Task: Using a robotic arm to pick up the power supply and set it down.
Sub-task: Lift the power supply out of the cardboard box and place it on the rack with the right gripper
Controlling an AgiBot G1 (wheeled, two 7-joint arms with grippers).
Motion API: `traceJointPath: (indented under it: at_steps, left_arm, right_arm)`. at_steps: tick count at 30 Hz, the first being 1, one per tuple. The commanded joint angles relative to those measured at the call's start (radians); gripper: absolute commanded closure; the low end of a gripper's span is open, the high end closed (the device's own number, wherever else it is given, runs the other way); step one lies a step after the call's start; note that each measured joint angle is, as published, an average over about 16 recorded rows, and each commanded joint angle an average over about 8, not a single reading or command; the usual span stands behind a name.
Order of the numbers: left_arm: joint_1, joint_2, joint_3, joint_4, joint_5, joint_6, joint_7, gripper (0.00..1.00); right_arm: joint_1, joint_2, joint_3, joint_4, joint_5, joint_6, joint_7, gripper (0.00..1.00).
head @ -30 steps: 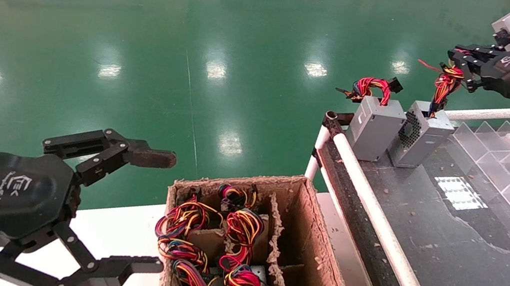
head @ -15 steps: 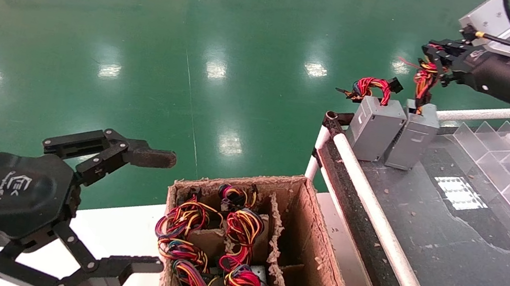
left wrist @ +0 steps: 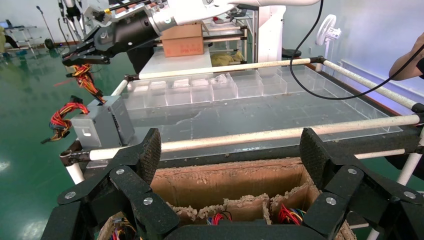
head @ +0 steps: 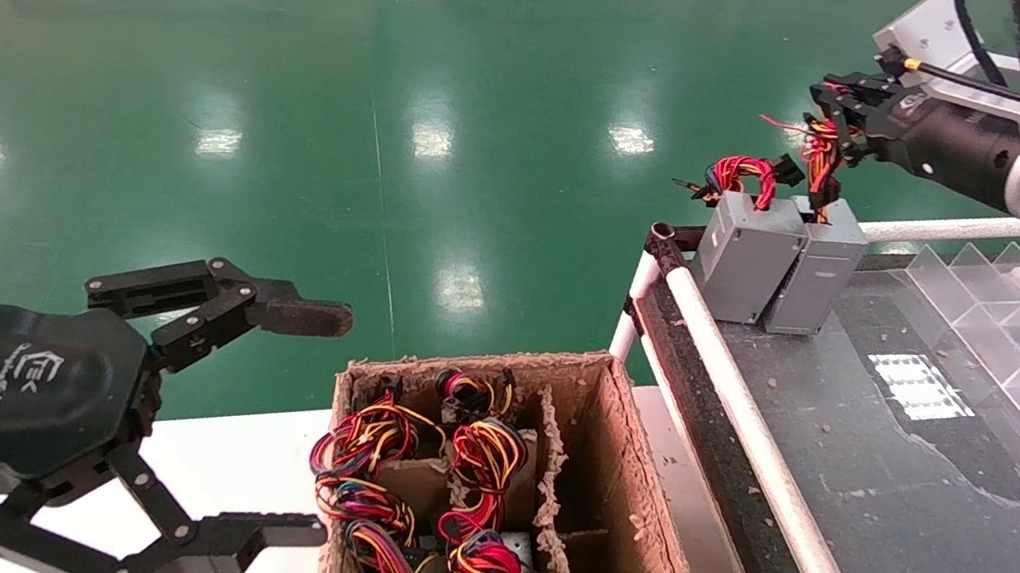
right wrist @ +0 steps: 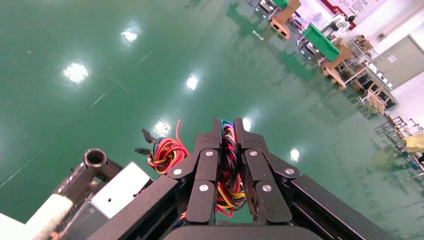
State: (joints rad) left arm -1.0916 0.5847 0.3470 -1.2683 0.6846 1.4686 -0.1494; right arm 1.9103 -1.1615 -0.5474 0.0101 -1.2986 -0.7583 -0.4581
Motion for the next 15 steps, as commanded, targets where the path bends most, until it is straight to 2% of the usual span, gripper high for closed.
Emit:
traceJointPath:
  at_steps: [1, 13, 14, 15]
  left_arm:
    - [0.000, 0.000, 0.000, 0.000, 0.000, 0.000, 0.000, 0.00]
    - [0.000, 0.000, 0.000, 0.000, 0.000, 0.000, 0.000, 0.00]
    - [0.000, 0.000, 0.000, 0.000, 0.000, 0.000, 0.000, 0.00]
    - [0.000, 0.000, 0.000, 0.000, 0.000, 0.000, 0.000, 0.00]
  right_arm:
    - [-0.001, -0.008, 0.003, 0.001, 0.005, 0.005, -0.001, 1.00]
    - [-0.016, -0.030, 0.015, -0.001, 0.022, 0.029, -0.026, 1.00]
    - [-0.017, -0.030, 0.016, -0.001, 0.023, 0.030, -0.027, 0.97]
    - [-0.018, -0.030, 0.017, -0.002, 0.024, 0.030, -0.029, 0.86]
